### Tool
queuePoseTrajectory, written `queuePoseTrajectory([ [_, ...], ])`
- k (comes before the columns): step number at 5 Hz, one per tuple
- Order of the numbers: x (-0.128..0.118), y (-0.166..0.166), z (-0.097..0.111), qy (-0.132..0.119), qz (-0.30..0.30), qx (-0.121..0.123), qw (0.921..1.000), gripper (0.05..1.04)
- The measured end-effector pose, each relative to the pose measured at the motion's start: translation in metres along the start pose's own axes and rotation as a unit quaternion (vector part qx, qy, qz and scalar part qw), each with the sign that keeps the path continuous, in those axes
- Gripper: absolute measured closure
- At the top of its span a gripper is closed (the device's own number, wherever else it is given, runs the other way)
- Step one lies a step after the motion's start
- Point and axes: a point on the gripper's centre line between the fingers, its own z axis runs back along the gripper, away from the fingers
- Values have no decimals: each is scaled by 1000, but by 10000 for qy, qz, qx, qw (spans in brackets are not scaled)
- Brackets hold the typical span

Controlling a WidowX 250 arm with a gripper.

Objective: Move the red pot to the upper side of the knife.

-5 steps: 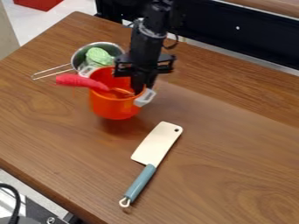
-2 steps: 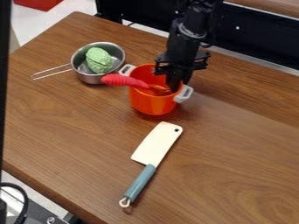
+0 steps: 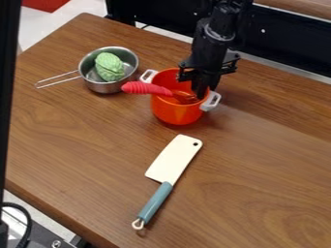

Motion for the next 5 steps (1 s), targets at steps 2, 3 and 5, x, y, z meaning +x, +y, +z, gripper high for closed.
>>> queuePoseTrajectory([
  [2, 2, -5, 3, -19, -76, -115, 9999, 1026],
  [3, 4, -9, 4, -12, -121, -151, 9998, 1006],
  [5, 3, -10, 7, 201, -158, -191, 9995, 650],
])
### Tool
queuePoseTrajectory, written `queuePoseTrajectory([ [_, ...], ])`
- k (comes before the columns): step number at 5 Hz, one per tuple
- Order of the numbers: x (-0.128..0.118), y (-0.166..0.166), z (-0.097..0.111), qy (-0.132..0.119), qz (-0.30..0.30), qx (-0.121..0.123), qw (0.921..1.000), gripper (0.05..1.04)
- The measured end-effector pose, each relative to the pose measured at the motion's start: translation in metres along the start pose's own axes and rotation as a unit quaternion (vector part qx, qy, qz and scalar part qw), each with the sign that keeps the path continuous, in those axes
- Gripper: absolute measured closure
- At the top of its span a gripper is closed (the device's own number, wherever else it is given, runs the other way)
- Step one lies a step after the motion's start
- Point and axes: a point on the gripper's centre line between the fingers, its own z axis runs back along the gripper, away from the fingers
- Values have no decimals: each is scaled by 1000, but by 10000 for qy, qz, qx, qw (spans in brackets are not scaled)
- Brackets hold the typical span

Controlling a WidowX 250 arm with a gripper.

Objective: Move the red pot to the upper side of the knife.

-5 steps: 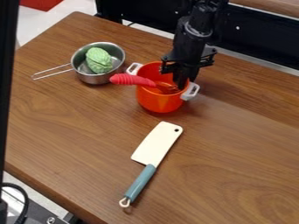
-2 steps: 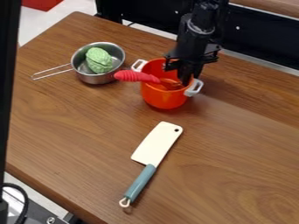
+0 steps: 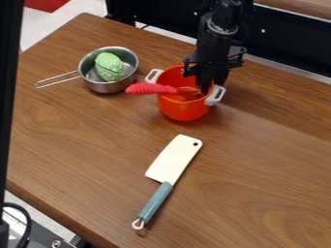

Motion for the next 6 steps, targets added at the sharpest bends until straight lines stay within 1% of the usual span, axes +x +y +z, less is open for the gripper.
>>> queuePoseTrajectory([
  [1, 1, 1, -1, 15, -59, 13, 10000, 372],
  [2, 1, 3, -1, 88, -93, 20, 9999, 125],
  [3, 1, 7, -2, 246, -98, 16, 9996, 85],
  [4, 6, 11, 18, 261, -194, -287, 9991, 86],
  [5, 11, 15, 34, 350, -217, -501, 9979, 85],
  [6, 17, 26, 49, 242, -331, -760, 9963, 85],
])
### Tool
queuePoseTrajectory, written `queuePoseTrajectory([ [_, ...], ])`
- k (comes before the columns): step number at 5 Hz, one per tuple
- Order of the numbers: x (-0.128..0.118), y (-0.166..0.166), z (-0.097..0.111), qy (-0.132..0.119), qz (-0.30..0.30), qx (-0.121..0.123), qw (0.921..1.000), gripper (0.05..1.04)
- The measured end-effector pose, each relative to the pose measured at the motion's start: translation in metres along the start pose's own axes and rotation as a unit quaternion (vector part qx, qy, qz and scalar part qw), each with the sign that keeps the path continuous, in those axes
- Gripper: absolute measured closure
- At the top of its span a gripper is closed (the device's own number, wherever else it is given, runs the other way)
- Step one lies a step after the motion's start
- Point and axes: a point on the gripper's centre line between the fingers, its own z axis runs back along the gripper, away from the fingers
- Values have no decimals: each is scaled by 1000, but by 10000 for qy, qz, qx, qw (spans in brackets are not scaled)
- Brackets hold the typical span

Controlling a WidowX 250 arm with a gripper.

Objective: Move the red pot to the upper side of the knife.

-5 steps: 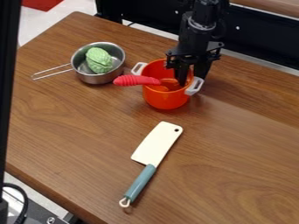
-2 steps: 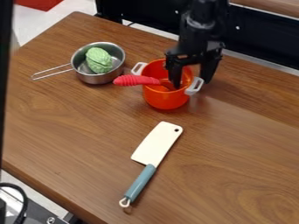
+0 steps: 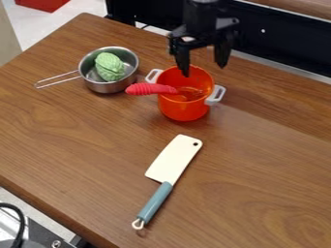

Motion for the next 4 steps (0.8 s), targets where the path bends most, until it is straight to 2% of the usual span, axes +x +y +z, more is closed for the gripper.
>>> queuePoseTrajectory([
  [1, 2, 26, 12, -258, -442, -209, 9985, 86],
  [2, 4, 59, 26, -617, -1049, -372, 9919, 85],
  [3, 18, 89, 28, -619, -1433, -429, 9868, 86],
  [4, 38, 129, 30, -496, -1511, -505, 9860, 86],
])
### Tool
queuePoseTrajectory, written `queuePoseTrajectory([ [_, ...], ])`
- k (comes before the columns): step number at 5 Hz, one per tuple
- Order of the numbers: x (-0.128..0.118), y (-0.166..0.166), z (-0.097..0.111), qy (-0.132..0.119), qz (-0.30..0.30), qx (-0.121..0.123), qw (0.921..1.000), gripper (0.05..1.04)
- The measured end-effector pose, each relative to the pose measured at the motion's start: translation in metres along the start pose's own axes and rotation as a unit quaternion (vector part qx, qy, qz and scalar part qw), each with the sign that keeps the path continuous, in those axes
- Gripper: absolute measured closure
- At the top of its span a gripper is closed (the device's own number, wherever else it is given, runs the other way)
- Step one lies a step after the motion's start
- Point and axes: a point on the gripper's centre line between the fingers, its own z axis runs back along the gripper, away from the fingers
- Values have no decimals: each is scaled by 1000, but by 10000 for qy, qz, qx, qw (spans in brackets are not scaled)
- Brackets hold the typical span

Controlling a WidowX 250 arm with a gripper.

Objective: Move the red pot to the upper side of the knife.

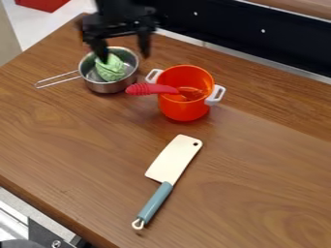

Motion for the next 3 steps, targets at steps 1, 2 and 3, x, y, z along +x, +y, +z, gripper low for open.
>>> queuePoseTrajectory([
  [1, 2, 40, 0, 143, -126, 94, 9998, 86],
  [2, -1, 65, 2, 170, -507, 183, 9984, 86],
  [3, -19, 82, -9, 350, -1119, 227, 9928, 85],
])
